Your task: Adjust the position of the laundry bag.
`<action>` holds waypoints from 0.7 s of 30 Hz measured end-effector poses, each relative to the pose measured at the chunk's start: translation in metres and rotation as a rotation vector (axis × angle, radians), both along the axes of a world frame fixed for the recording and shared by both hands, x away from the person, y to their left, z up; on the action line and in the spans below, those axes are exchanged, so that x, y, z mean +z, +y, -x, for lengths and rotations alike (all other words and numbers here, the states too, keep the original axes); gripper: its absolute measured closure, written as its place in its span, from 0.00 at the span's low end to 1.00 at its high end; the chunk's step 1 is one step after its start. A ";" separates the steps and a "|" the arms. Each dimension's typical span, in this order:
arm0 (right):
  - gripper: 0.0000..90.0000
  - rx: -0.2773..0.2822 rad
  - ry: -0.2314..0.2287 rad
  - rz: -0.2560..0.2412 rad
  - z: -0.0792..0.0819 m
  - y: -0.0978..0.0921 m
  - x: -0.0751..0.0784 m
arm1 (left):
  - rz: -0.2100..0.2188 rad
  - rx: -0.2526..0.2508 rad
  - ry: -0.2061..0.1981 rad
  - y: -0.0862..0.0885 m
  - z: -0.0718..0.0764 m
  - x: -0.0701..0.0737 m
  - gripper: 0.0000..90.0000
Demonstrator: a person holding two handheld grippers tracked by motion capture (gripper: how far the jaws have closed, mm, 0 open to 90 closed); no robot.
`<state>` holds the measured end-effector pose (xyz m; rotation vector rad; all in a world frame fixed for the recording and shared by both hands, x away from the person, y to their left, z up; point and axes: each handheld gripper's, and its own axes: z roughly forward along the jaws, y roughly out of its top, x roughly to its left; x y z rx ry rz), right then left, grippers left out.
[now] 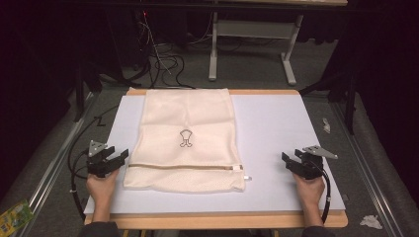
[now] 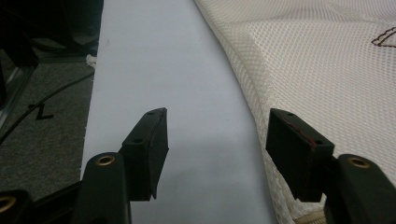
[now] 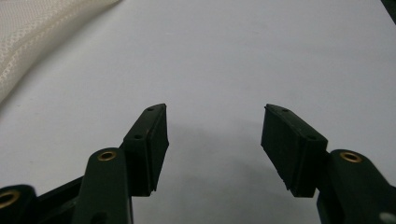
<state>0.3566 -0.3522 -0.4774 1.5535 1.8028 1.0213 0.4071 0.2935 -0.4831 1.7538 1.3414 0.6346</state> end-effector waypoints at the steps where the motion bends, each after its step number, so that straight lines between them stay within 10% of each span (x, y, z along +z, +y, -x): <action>1: 0.46 0.002 -0.002 -0.003 0.000 -0.001 0.000 | -0.002 -0.002 0.006 0.000 0.000 0.000 0.44; 21: 0.46 -0.012 0.026 0.037 -0.003 0.003 -0.001 | -0.021 -0.016 -0.020 -0.002 0.002 0.001 0.43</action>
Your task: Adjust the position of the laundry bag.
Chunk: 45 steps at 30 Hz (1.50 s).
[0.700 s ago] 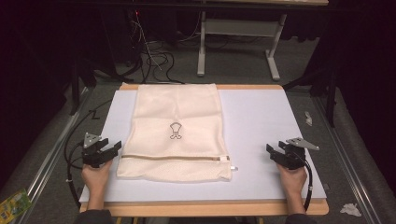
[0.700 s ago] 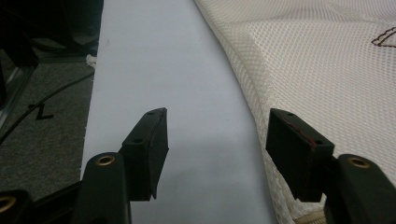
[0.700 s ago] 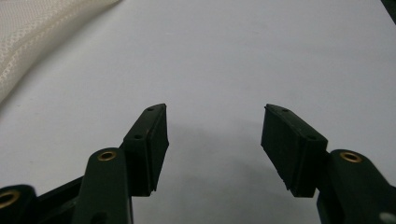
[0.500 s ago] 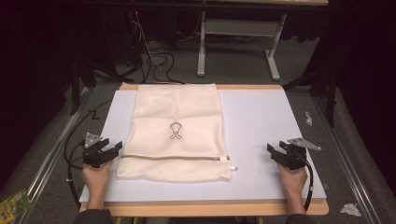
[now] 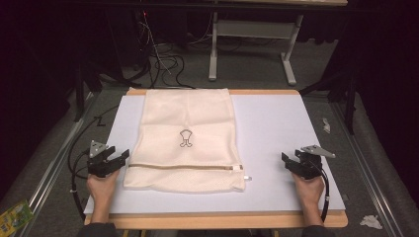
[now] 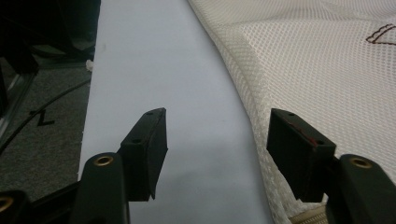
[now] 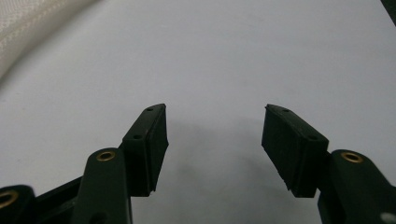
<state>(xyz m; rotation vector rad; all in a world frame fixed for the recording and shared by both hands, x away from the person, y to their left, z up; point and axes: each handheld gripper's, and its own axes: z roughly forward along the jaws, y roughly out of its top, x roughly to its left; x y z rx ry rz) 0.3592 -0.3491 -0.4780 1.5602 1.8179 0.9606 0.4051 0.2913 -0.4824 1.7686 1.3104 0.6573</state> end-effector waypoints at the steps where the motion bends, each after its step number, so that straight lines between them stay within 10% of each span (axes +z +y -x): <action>1: 0.46 0.000 0.002 0.004 0.000 0.000 0.000 | -0.004 0.002 0.000 -0.001 0.000 0.000 0.43; 8: 0.46 0.004 -0.001 -0.010 0.000 -0.001 0.000 | 0.001 -0.002 -0.004 0.000 0.001 0.001 0.42; 13: 0.48 0.031 0.020 0.196 -0.002 0.020 -0.001 | 0.000 -0.018 0.015 -0.001 -0.002 0.001 0.43; 19: 0.47 0.027 -0.019 0.078 0.002 0.009 0.002 | 0.066 -0.031 0.007 -0.001 -0.002 0.003 0.46; 25: 0.48 0.050 -0.061 0.111 0.003 0.018 0.010 | 0.024 -0.068 -0.008 -0.014 -0.004 0.009 0.49; 37: 0.52 0.152 -0.039 -0.023 -0.001 0.036 0.028 | 0.041 -0.088 0.063 -0.020 -0.003 0.021 0.44; 45: 0.60 0.200 -0.009 -0.002 -0.005 0.055 0.027 | 0.039 -0.095 0.111 -0.024 -0.005 0.025 0.48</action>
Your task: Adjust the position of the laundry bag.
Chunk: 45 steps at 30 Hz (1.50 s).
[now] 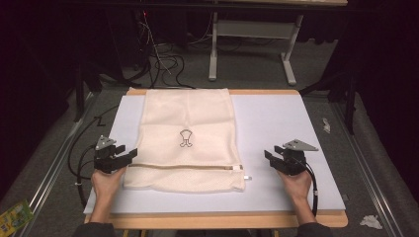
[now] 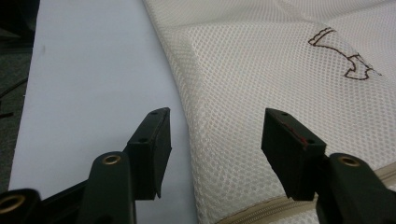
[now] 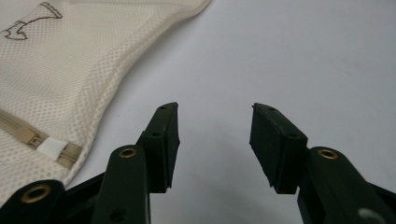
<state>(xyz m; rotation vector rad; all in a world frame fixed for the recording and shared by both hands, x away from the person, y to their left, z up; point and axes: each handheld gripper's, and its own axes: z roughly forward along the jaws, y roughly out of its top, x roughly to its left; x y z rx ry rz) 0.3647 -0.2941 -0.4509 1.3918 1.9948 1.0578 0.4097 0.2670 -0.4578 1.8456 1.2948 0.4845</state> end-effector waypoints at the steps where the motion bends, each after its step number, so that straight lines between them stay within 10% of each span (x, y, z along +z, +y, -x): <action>1: 0.60 0.003 0.005 -0.005 0.000 0.002 0.000 | 0.004 -0.004 0.003 0.000 0.000 0.000 0.47; 15: 0.61 0.091 0.089 -0.092 -0.011 0.032 0.001 | -0.036 -0.004 0.053 -0.009 -0.006 -0.002 0.40; 45: 0.51 0.140 0.270 -0.060 -0.048 0.092 -0.014 | -0.070 0.034 0.161 -0.021 -0.026 -0.013 0.38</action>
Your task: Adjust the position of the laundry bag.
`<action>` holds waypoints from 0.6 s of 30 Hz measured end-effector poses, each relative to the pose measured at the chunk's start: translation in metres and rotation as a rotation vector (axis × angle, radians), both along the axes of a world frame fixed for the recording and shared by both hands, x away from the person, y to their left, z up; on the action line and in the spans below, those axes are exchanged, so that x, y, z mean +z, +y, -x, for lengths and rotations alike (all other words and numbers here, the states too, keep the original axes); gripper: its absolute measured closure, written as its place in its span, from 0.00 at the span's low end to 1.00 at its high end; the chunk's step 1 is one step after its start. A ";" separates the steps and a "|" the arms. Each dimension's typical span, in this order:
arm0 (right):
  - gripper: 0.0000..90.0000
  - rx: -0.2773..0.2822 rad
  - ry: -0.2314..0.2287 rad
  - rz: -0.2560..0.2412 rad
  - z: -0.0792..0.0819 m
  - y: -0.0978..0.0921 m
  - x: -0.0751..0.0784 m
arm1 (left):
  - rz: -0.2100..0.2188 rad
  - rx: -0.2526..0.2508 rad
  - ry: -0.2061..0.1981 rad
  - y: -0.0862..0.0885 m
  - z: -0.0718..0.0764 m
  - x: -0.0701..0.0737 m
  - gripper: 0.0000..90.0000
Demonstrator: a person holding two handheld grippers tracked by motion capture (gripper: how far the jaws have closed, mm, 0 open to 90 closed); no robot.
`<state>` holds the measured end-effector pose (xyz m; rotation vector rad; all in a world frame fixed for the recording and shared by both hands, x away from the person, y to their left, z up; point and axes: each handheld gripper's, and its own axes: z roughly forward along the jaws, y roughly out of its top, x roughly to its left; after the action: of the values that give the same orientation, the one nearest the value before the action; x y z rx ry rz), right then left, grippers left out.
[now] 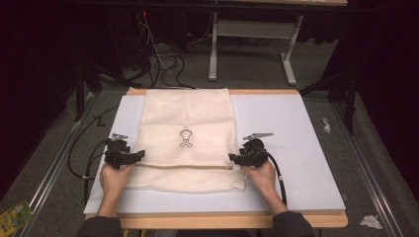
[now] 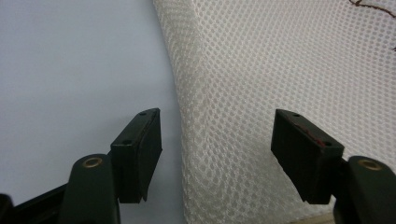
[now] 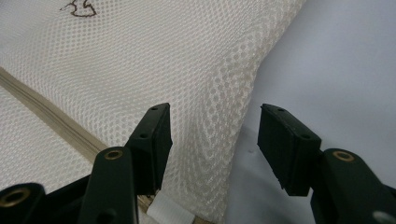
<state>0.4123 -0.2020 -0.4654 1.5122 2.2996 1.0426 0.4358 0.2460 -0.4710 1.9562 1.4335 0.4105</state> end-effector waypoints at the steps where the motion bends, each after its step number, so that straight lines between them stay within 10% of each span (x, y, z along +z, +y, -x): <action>1: 0.51 -0.001 0.006 0.001 -0.001 0.000 -0.001 | -0.001 0.003 0.002 0.000 -0.001 -0.001 0.37; 8: 0.62 -0.002 0.024 -0.003 -0.006 0.002 -0.004 | -0.008 0.000 0.007 -0.003 -0.002 -0.003 0.42; 18: 0.94 0.066 0.013 0.001 -0.005 0.003 -0.003 | -0.029 -0.050 0.009 -0.006 -0.003 0.002 0.89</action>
<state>0.4172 -0.1993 -0.4680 1.4562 2.3728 1.0513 0.4388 0.2398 -0.4693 2.0144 1.3886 0.4024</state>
